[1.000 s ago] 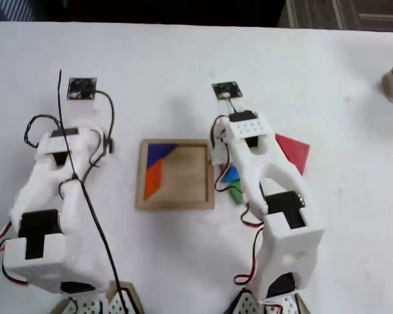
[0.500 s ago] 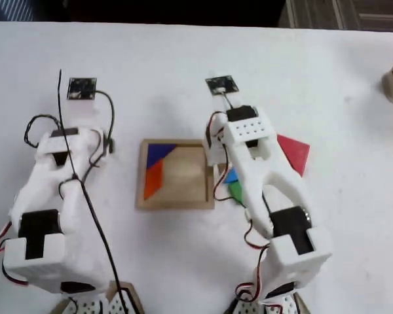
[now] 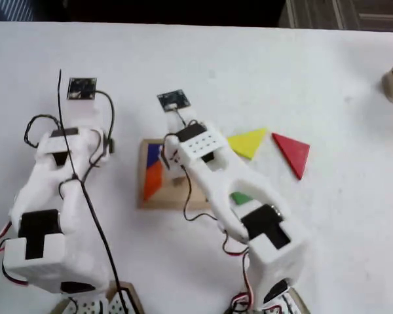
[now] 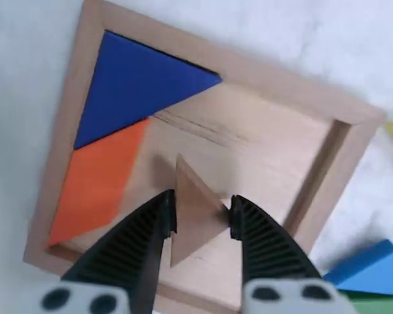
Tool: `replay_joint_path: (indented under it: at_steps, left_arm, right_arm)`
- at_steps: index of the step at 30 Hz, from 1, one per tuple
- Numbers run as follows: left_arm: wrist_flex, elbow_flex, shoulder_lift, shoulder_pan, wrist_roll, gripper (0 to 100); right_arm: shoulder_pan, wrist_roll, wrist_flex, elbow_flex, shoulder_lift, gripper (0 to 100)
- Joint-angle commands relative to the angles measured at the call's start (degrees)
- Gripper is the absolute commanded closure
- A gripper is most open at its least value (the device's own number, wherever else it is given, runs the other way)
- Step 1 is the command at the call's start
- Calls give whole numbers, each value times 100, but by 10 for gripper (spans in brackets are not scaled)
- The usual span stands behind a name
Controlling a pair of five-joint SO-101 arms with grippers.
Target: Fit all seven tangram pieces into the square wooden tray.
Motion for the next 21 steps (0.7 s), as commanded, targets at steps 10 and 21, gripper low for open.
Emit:
replay_joint_path:
  at_steps: [10,21]
  left_arm:
    - [-9,-334,-13,-40,35,806]
    - [-9,-334,-13,75,70,808]
  right_arm:
    - [-31,290,734,-677,-295,799]
    - [1604,325,1262,-519,-840,989]
